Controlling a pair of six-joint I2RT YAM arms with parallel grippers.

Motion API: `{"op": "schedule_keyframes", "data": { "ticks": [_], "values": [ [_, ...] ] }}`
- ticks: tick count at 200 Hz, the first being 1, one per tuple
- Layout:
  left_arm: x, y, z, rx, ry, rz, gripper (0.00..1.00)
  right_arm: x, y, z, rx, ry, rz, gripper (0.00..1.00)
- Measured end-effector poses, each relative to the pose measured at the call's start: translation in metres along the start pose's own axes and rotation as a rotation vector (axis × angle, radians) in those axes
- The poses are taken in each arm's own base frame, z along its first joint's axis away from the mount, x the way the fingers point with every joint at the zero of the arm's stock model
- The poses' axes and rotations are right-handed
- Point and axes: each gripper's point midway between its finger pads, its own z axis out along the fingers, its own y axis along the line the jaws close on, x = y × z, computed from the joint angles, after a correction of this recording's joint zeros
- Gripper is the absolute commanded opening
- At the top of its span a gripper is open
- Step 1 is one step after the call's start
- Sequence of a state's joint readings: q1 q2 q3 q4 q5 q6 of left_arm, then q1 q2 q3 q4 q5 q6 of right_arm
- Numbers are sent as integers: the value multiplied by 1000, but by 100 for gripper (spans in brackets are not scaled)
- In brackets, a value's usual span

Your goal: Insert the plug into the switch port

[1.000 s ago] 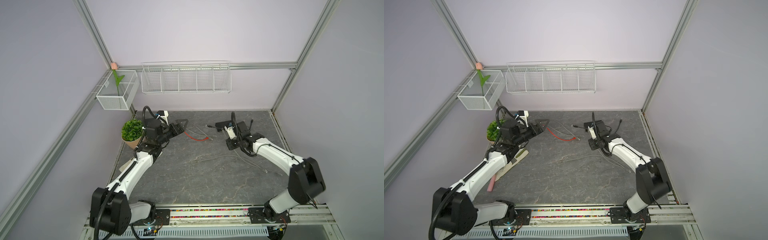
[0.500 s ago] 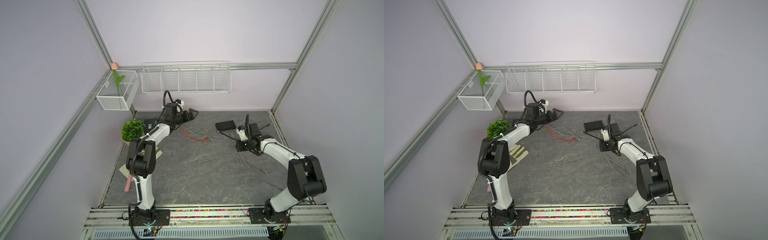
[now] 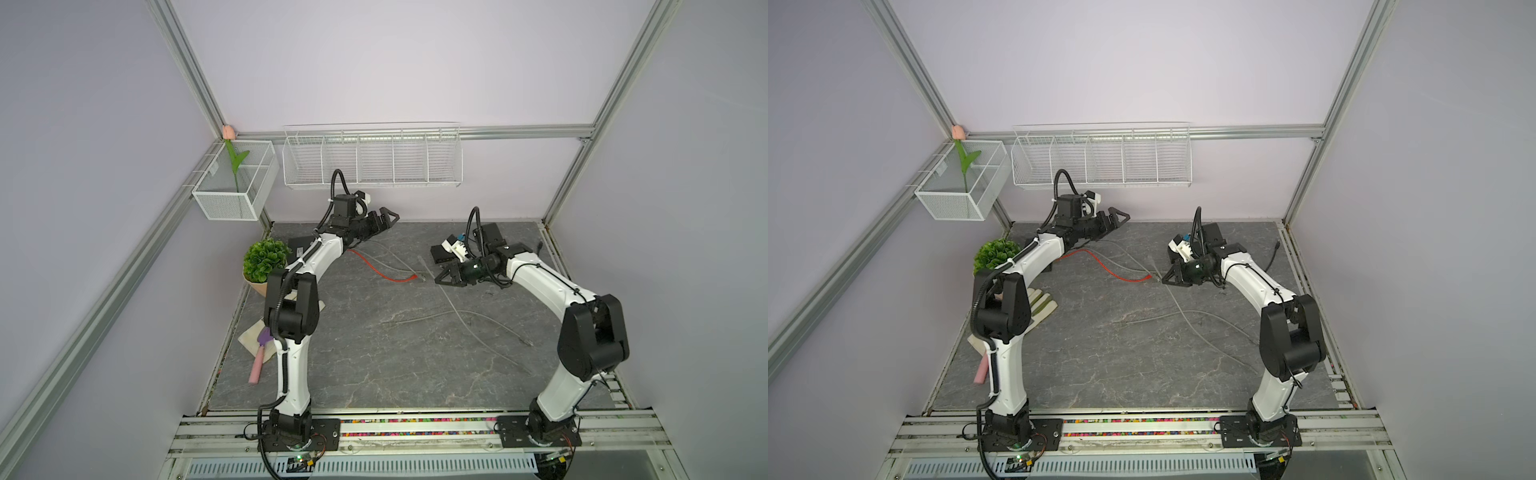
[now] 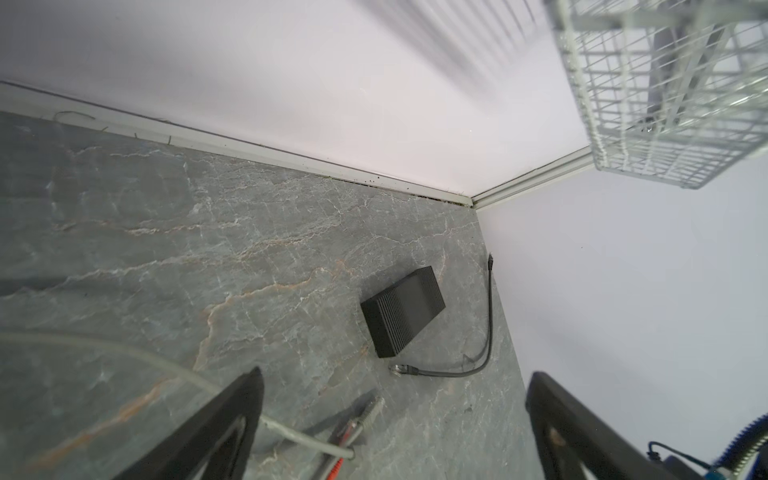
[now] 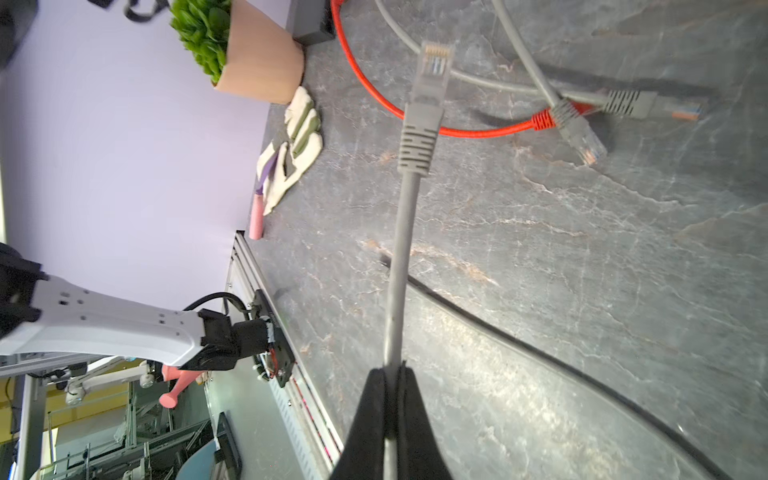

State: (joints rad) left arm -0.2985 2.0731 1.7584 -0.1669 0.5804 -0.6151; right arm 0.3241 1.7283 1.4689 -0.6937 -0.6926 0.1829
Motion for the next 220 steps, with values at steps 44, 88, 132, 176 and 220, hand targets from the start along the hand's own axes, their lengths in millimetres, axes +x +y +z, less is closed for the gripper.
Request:
{"op": "schedule_keyframes", "data": {
  "ticks": [44,88,132,176,220],
  "values": [
    [7,-69,-42,93,-4,-52,82,-9,19,-38,141,-49,-92,7],
    [63,-107,-39,198,110,-158,82,11,15,-31,164,1,-78,7],
    [76,-104,-38,204,153,-221,79,27,23,-24,125,-8,-84,7],
    [79,-112,-45,215,161,-231,77,5,76,-7,-330,-50,31,7],
    [72,-129,-59,249,143,-219,73,-9,100,-4,-573,3,85,7]
  ]
}}
